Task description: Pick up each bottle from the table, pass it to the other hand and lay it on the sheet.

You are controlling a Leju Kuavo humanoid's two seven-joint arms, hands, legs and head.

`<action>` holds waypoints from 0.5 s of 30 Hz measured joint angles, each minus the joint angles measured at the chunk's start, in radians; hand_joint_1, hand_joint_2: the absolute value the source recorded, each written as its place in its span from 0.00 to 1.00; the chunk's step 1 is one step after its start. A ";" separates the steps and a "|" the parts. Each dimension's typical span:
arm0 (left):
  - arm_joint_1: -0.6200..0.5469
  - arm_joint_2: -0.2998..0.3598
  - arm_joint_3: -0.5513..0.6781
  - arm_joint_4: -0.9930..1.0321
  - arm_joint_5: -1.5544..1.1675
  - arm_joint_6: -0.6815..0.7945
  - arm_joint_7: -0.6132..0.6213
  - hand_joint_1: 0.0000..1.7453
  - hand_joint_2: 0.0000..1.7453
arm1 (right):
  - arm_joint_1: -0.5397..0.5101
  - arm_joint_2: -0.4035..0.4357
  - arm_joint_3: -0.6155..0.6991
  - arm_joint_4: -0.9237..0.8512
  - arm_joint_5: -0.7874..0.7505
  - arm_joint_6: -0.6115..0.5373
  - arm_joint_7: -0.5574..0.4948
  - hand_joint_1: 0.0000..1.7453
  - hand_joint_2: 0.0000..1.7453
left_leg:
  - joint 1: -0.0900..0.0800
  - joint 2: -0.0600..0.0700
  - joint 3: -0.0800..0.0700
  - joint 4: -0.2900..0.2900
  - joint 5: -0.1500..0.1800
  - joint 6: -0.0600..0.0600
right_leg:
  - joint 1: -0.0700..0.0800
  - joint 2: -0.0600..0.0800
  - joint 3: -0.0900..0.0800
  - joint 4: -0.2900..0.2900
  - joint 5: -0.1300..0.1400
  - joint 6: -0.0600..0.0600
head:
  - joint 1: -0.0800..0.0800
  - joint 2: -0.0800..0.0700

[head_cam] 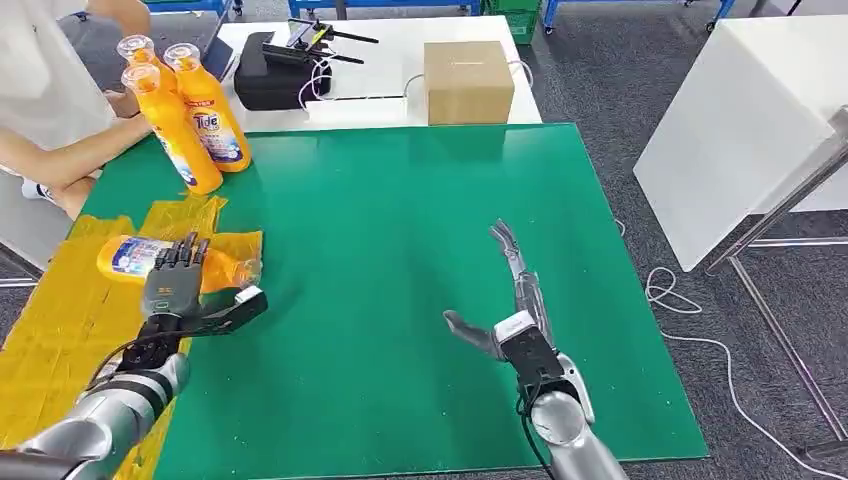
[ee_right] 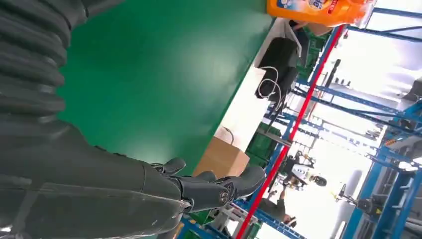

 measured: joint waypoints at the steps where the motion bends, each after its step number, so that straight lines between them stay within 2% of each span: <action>1: 0.001 -0.007 0.011 0.000 0.021 0.004 -0.029 0.00 1.00 | 0.000 0.000 0.000 0.000 0.007 -0.005 0.000 0.00 1.00 | 0.000 0.000 0.000 0.000 0.000 0.000 | 0.000 0.000 0.000 0.000 0.000 0.000 | 0.000 0.000; 4: 0.022 -0.040 0.069 -0.025 0.092 0.015 -0.167 0.00 1.00 | 0.000 0.001 0.004 0.000 0.024 -0.020 0.001 0.00 1.00 | 0.000 0.000 0.000 0.000 0.000 0.000 | 0.000 0.000 0.000 0.000 0.000 0.000 | 0.000 0.000; 10: 0.120 -0.140 0.231 -0.275 0.067 0.020 -0.369 0.00 1.00 | 0.020 0.008 0.006 -0.005 0.003 -0.051 -0.026 0.00 1.00 | -0.001 0.001 0.000 0.000 0.000 0.000 | 0.000 0.001 -0.001 0.000 0.000 0.000 | 0.000 0.000; 13: 0.211 -0.252 0.317 -0.505 0.109 0.024 -0.590 0.00 1.00 | 0.066 0.010 -0.006 -0.053 -0.021 -0.079 -0.069 0.00 1.00 | -0.003 -0.002 -0.001 0.000 -0.001 0.000 | 0.000 -0.001 -0.002 -0.001 -0.001 0.000 | 0.000 0.000; 15: 0.273 -0.327 0.328 -0.636 0.145 0.024 -0.642 0.00 1.00 | 0.088 0.010 -0.010 -0.087 -0.030 -0.081 -0.077 0.00 1.00 | -0.003 -0.004 -0.003 0.000 -0.002 0.001 | -0.001 -0.002 -0.002 -0.001 -0.001 0.000 | 0.000 0.000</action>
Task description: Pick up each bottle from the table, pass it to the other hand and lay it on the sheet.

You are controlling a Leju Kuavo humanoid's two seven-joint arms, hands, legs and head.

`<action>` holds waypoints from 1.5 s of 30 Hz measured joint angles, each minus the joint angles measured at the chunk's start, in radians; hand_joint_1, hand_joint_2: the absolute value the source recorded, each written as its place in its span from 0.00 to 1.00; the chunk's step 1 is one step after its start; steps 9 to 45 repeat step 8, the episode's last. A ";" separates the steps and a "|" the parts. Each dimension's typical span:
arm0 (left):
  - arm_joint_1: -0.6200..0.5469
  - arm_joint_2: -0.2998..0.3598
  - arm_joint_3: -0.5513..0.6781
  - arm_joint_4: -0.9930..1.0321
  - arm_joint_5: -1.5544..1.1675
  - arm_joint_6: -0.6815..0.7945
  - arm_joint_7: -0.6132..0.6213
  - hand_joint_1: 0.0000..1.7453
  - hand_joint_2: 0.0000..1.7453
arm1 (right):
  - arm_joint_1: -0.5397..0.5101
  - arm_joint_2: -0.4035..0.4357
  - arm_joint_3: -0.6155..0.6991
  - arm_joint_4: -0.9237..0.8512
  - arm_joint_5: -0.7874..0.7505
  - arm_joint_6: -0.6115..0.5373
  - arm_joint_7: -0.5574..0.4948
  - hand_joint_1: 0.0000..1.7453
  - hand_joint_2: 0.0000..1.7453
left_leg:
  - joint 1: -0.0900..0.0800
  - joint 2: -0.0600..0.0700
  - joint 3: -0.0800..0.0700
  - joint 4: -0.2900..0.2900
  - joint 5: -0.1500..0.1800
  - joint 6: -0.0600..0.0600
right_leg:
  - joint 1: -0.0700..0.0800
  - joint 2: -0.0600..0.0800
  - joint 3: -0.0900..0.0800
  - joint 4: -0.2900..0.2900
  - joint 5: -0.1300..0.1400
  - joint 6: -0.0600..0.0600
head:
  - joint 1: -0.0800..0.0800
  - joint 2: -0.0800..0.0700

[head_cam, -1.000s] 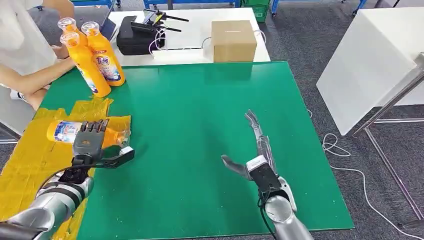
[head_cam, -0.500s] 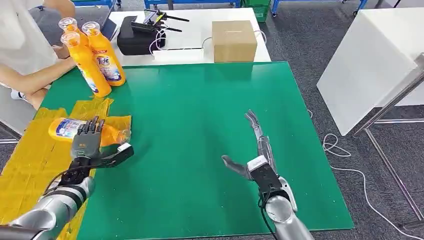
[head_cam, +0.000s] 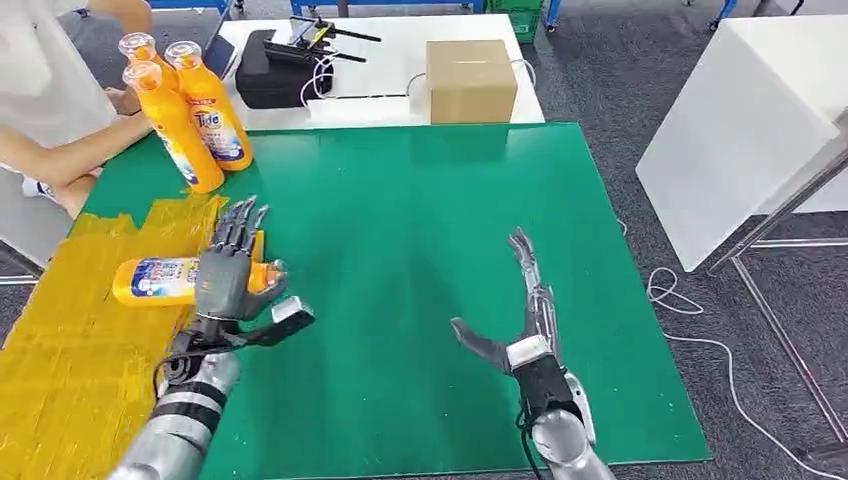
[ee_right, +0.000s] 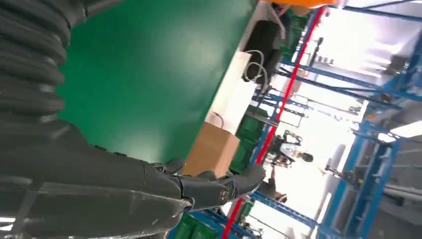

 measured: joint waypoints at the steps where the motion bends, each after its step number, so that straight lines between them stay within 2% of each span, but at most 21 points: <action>1: 0.035 -0.027 -0.004 -0.066 0.041 0.000 -0.009 0.00 1.00 | 0.013 0.000 -0.001 -0.020 -0.014 0.006 -0.002 0.00 1.00 | 0.000 0.002 0.000 0.000 -0.001 0.000 | 0.000 0.001 0.000 0.000 0.000 0.000 | 0.000 0.000; 4: 0.111 -0.077 -0.035 -0.241 0.170 0.000 -0.004 0.00 1.00 | 0.052 -0.003 -0.017 -0.073 -0.062 0.042 -0.003 0.00 1.00 | 0.000 0.005 0.000 0.000 -0.003 0.002 | -0.001 0.004 0.000 -0.001 0.000 0.000 | 0.000 0.000; 6: 0.144 -0.070 -0.072 -0.315 0.318 -0.023 0.055 0.00 1.00 | 0.072 -0.007 -0.024 -0.098 -0.094 0.072 -0.003 0.00 1.00 | 0.000 0.005 0.001 0.000 -0.003 0.002 | 0.000 0.003 0.000 -0.001 0.000 0.000 | -0.001 0.000; 8: 0.176 -0.034 -0.149 -0.385 0.609 -0.134 0.131 0.00 1.00 | 0.102 -0.012 -0.038 -0.132 -0.122 0.095 -0.003 0.00 1.00 | 0.000 0.005 0.000 0.000 -0.003 0.002 | 0.000 0.003 0.000 -0.001 0.000 0.000 | 0.000 0.000; 45: 0.176 -0.034 -0.149 -0.385 0.609 -0.134 0.131 0.00 1.00 | 0.102 -0.012 -0.038 -0.132 -0.122 0.095 -0.003 0.00 1.00 | 0.000 0.005 0.000 0.000 -0.003 0.002 | 0.000 0.003 0.000 -0.001 0.000 0.000 | 0.000 0.000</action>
